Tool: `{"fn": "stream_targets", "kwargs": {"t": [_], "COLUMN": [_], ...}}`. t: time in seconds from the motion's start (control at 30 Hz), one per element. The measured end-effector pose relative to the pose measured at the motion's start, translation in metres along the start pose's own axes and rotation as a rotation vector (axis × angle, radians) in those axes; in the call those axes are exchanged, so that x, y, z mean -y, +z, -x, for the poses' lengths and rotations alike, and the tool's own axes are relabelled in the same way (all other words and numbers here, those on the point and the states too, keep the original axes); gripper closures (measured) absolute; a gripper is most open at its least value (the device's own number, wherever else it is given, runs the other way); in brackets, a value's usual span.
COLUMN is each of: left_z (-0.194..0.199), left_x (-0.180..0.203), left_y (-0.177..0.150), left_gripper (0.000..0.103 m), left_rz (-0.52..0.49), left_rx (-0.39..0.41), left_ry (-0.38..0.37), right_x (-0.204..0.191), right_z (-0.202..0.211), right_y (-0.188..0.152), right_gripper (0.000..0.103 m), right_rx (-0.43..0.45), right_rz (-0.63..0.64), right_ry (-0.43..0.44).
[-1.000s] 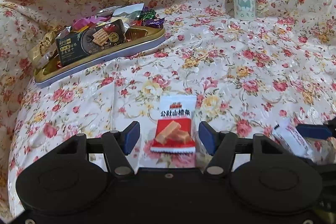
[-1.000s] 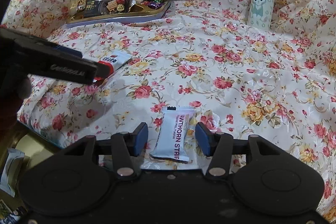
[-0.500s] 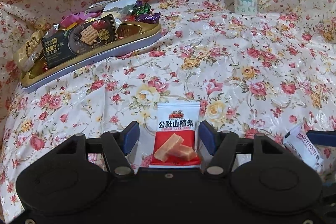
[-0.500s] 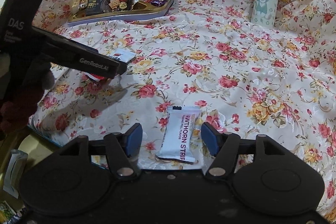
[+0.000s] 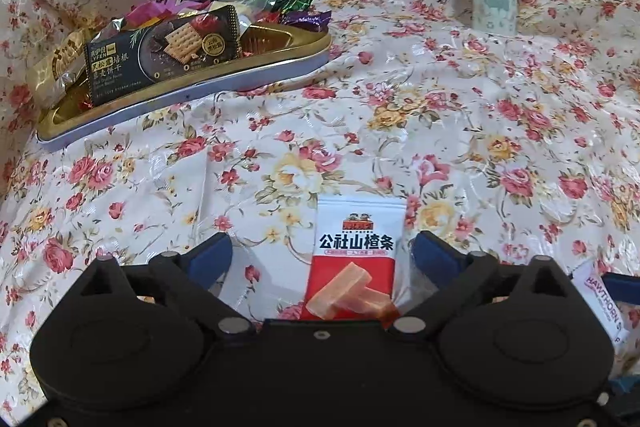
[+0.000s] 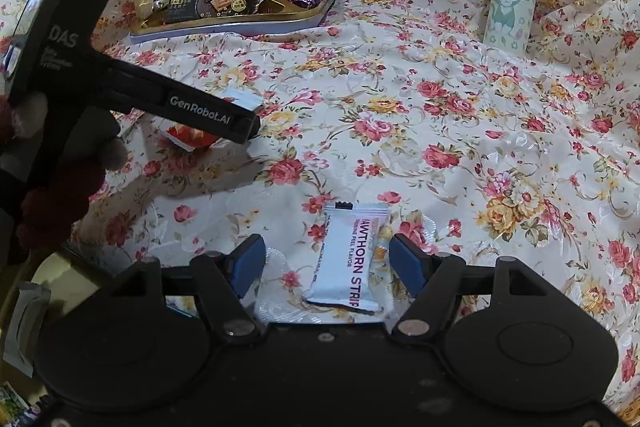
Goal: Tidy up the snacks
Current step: 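Close right gripper on the white hawthorn strip bar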
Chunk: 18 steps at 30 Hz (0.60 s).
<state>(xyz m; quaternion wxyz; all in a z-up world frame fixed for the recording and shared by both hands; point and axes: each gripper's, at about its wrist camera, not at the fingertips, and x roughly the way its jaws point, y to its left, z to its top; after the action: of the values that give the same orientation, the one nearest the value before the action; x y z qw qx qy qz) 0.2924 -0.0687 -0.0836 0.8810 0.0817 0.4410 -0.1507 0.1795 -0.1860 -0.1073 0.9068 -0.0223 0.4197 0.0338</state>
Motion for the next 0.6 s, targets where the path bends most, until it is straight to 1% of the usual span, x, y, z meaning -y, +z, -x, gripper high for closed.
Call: {"fn": "stream_targets", "kwargs": {"t": [0.23,0.43,0.6], "left_z": [-0.0042,-0.0050,-0.0049], "left_x": [0.0013,0.0015,0.0013], "left_y": [0.0050,0.0055,0.0058], "left_gripper": [0.002,0.002,0.002], "left_rz": [0.013,0.016,0.016], "left_rx": [-0.035,-0.043,-0.048], "left_ry": [0.010,0.013,0.012], "right_x": [0.0003,0.0007,0.0003], "right_z": [-0.0003,-0.0015,-0.0011], "right_y": [0.0012,0.0037,0.0046], "right_gripper": [0.028,0.028,0.031], "right_rx": [-0.006,-0.021,-0.033], "right_rz": [-0.003,-0.014,-0.016], "right_ry": [-0.001,-0.006,-0.017]}}
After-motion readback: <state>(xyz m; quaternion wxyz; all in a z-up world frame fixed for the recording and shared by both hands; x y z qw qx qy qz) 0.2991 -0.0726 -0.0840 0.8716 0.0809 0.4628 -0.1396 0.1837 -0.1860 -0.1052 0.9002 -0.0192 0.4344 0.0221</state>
